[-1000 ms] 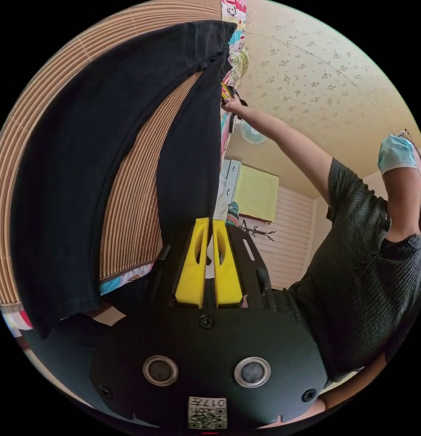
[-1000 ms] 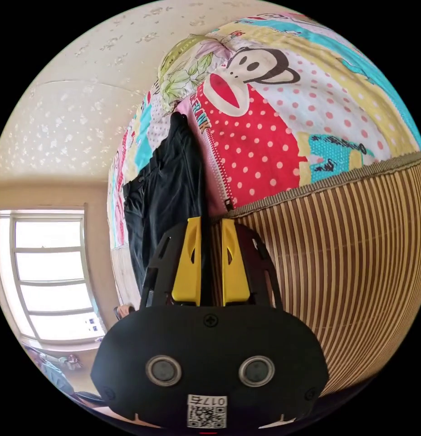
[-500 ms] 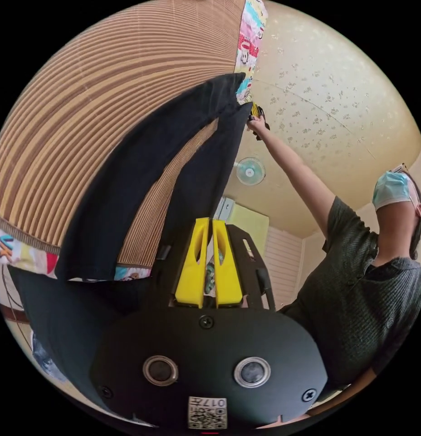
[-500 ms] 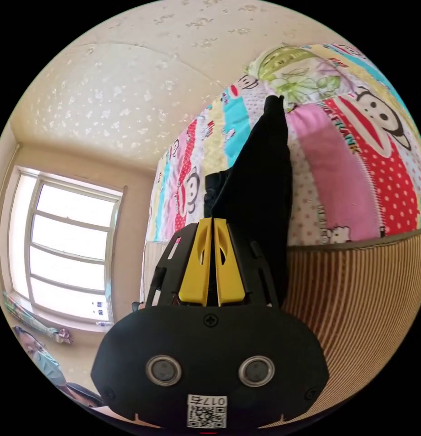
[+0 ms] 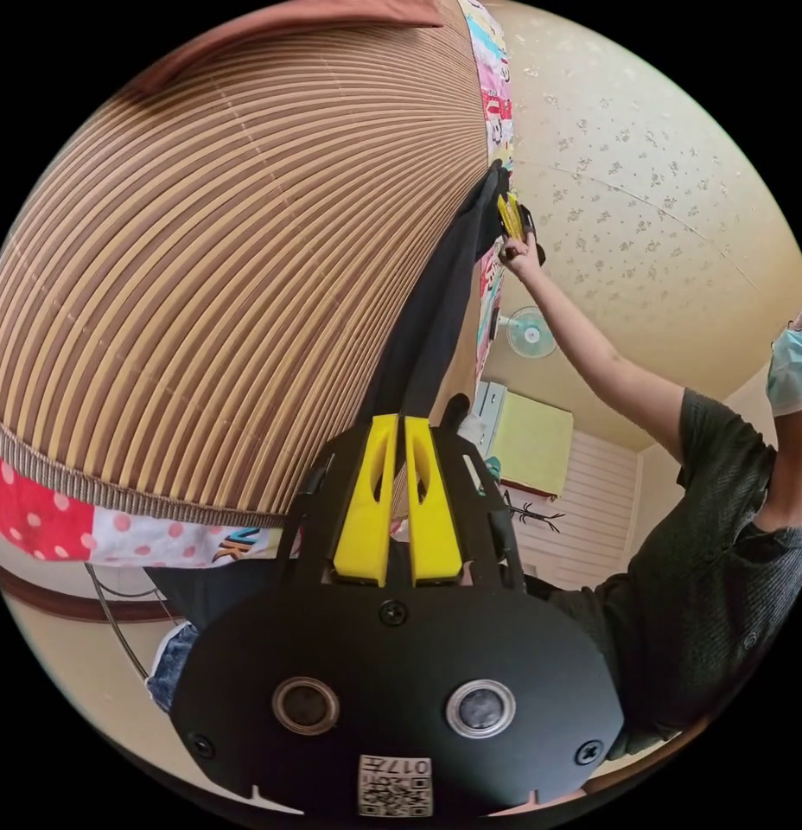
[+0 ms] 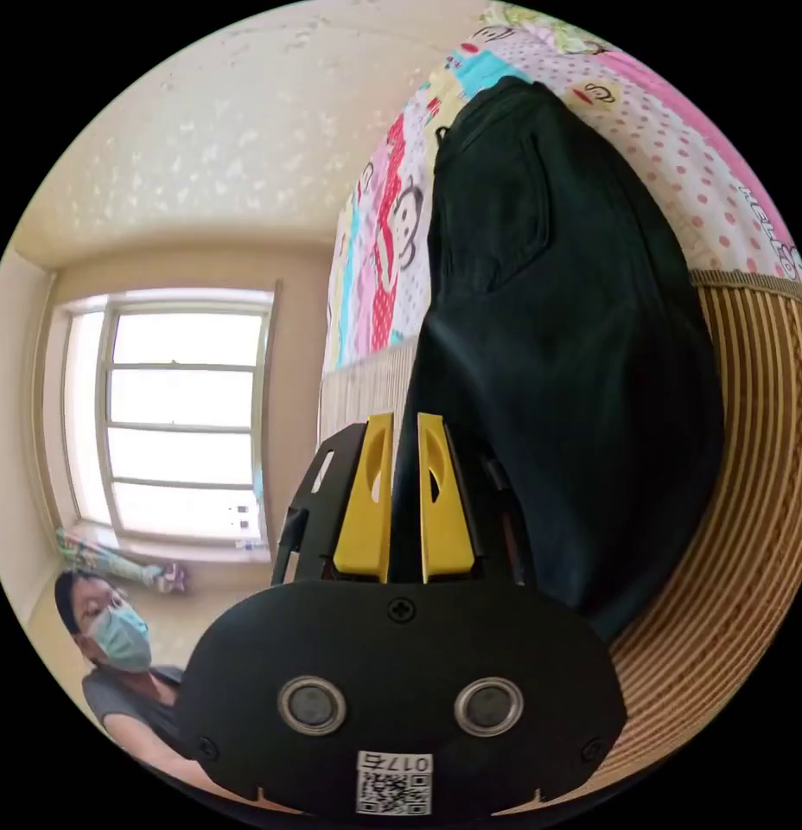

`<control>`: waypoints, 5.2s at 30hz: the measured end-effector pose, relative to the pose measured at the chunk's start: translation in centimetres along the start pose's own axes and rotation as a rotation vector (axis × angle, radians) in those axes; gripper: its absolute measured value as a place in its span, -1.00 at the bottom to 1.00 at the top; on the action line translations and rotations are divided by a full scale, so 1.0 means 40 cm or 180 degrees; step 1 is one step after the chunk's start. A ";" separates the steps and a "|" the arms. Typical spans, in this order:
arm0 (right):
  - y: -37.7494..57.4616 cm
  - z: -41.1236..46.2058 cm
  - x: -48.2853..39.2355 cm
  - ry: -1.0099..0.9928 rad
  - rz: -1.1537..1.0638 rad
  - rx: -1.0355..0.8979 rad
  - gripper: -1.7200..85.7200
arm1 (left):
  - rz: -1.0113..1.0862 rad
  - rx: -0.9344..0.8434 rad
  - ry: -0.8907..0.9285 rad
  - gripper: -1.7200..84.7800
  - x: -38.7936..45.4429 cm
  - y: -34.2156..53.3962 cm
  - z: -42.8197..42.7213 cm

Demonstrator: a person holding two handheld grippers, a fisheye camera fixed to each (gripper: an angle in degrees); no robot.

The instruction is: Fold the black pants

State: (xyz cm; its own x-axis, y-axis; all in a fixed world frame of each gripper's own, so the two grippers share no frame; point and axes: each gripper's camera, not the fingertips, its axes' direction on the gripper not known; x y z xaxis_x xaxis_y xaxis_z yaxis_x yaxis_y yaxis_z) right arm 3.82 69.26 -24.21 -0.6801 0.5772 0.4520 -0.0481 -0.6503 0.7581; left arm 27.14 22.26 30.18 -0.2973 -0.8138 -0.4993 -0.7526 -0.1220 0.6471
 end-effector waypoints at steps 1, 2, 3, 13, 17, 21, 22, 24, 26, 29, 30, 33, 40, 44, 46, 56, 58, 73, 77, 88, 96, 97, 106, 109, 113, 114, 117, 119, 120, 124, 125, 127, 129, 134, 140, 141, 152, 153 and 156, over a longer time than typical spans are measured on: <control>0.048 -0.011 -0.010 0.0110 -0.0189 -0.0414 -0.84 | 0.0000 -0.0042 -0.0009 -0.97 0.004 -0.003 0.006; 0.117 -0.026 -0.020 0.0136 -0.0342 -0.0751 -0.83 | 0.0000 -0.0056 -0.0019 -0.97 0.007 -0.005 0.009; 0.158 -0.035 -0.022 0.0113 -0.0383 -0.0890 -0.82 | -0.0003 -0.0084 -0.0046 -0.97 0.011 -0.006 0.016; 0.932 -0.053 0.079 -0.0141 0.0729 -0.0962 -0.75 | 0.0200 -0.0358 -0.0794 -0.97 0.039 -0.054 0.034; 1.075 0.003 0.113 -0.0540 0.1050 -0.0453 -0.79 | 0.0204 -0.0527 -0.0709 -0.97 0.017 -0.064 0.036; 1.075 0.005 0.105 -0.0769 0.1051 -0.0482 -0.83 | 0.0285 -0.0888 -0.0852 -0.97 0.049 -0.077 0.059; 1.065 0.012 0.089 -0.0839 0.0943 -0.0658 -0.86 | 0.0376 -0.0991 -0.0857 -0.97 0.069 -0.077 0.066; 1.059 0.020 0.053 -0.0756 0.0775 -0.0914 -0.88 | 0.0492 -0.1134 -0.0785 -0.97 0.101 -0.071 0.078; 1.063 0.020 0.004 -0.0483 0.0644 -0.1141 -0.90 | 0.0540 -0.1259 -0.0739 -0.97 0.127 -0.059 0.087; 1.072 -0.032 -0.034 -0.0676 0.0708 -0.1033 -0.92 | 0.0676 -0.1437 -0.0765 -0.98 0.185 -0.024 0.100; 1.074 -0.050 -0.043 -0.0691 0.0706 -0.0987 -0.92 | 0.0756 -0.1459 -0.0706 -0.98 0.216 -0.007 0.100; 1.079 -0.155 -0.098 -0.0488 0.0621 -0.0739 -0.92 | 0.0908 -0.1458 -0.0578 -0.98 0.280 0.036 0.100; 1.117 -0.214 -0.115 0.0020 0.0632 -0.0603 -0.92 | 0.0924 -0.1448 -0.1013 -0.97 0.238 0.147 0.222; 1.134 -0.162 -0.018 0.0173 0.1036 -0.0540 -0.91 | 0.0666 -0.1315 -0.1238 -0.96 0.154 0.168 0.255; 1.134 -0.152 0.006 0.0156 0.1116 -0.0526 -0.90 | 0.0611 -0.1349 -0.1359 -0.94 0.129 0.180 0.276; 1.011 -0.311 0.074 0.0275 0.0996 -0.0331 -0.73 | 0.0427 -0.0661 -0.0646 -0.61 0.132 0.098 0.220; 0.946 -0.342 0.087 0.0255 0.0864 -0.0173 -0.71 | 0.0584 -0.0684 -0.0553 -0.60 0.148 0.013 0.266; 0.434 -0.324 0.184 -0.0131 0.0821 0.0005 -0.79 | 0.1415 -0.0740 -0.0608 -0.77 0.297 -0.478 0.631; 0.460 -0.344 0.223 -0.0377 0.0931 0.0107 -0.87 | 0.1355 -0.0777 -0.0697 -0.86 0.269 -0.453 0.651; 0.650 -0.593 -0.016 -0.1538 -0.0148 0.0675 -0.90 | 0.1971 -0.0768 0.0954 -0.82 0.481 -0.130 0.490; 0.795 -0.868 -0.404 -0.1455 -0.1159 0.0509 -0.90 | 0.2885 -0.0377 0.0690 -0.89 0.859 0.276 0.364; 0.819 -0.915 -0.479 -0.1384 -0.1368 0.0454 -0.91 | 0.3004 -0.0327 0.0704 -0.89 0.914 0.338 0.345; 0.985 -1.188 -0.954 -0.0972 -0.2541 0.0307 -0.92 | 0.3741 0.0098 0.0784 -0.89 1.256 0.720 0.235; 1.009 -1.242 -1.039 -0.0985 -0.2749 0.0357 -0.92 | 0.3714 0.0069 0.0956 -0.89 1.305 0.740 0.241; 0.946 -1.223 -1.013 -0.0438 -0.2406 0.0381 -0.91 | 0.3326 0.0047 0.0617 -0.89 1.271 0.653 0.309; 0.929 -1.212 -0.995 -0.0369 -0.2320 0.0365 -0.91 | 0.3146 0.0012 0.0484 -0.89 1.237 0.599 0.344; 0.831 -1.142 -0.879 -0.0051 -0.1871 0.0300 -0.91 | 0.2649 -0.0139 0.0317 -0.89 1.119 0.439 0.438; 0.755 -1.070 -0.780 0.0228 -0.1578 0.0223 -0.91 | 0.2445 -0.0209 0.0177 -0.89 1.043 0.347 0.491; 0.738 -1.051 -0.754 0.0287 -0.1503 0.0188 -0.91 | 0.2399 -0.0226 0.0000 -0.89 0.994 0.297 0.525; 0.703 -0.909 -0.592 0.0781 -0.1036 -0.0193 -0.90 | 0.2052 -0.0486 -0.0552 -0.87 0.779 0.196 0.626; 0.723 -0.866 -0.543 0.0909 -0.0965 -0.0340 -0.90 | 0.1994 -0.0540 -0.0626 -0.87 0.742 0.196 0.640; 0.772 -0.813 -0.451 0.0994 -0.0770 -0.0510 -0.89 | 0.1765 -0.0803 -0.0776 -0.86 0.566 0.216 0.690; 0.835 -0.770 -0.340 0.1026 -0.0457 -0.0621 -0.87 | 0.1368 -0.0937 -0.0881 -0.83 0.407 0.239 0.714; 1.066 -0.660 -0.008 0.1121 0.0748 -0.1376 -0.78 | 0.0248 -0.1012 -0.0977 -0.74 0.035 0.307 0.683; 1.099 -0.677 0.105 0.0689 0.1190 -0.1125 -0.68 | 0.0259 -0.0701 -0.0913 -0.68 -0.015 0.157 0.616; 1.081 -0.683 0.105 0.0643 0.1162 -0.1037 -0.67 | 0.0418 -0.0698 -0.0952 -0.66 0.008 0.090 0.622; 0.747 -0.653 0.192 0.0262 0.1281 0.0067 -0.57 | 0.0904 -0.1091 -0.1440 -0.58 0.022 -0.376 0.785; 0.749 -0.639 0.202 0.0218 0.1328 0.0027 -0.57 | 0.0965 -0.1154 -0.1501 -0.62 0.012 -0.387 0.789; 0.797 -0.584 0.217 -0.0140 0.1307 0.0011 -0.60 | 0.1076 -0.1059 -0.1454 -0.66 0.002 -0.394 0.759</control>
State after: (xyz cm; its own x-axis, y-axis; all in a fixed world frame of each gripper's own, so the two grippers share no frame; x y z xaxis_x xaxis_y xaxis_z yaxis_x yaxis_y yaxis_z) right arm -20.71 41.99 -7.10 -0.6104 0.2906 0.7368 0.2233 -0.8294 0.5121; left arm 21.13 41.37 2.45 -0.7600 -0.5241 -0.3843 -0.3741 -0.1308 0.9181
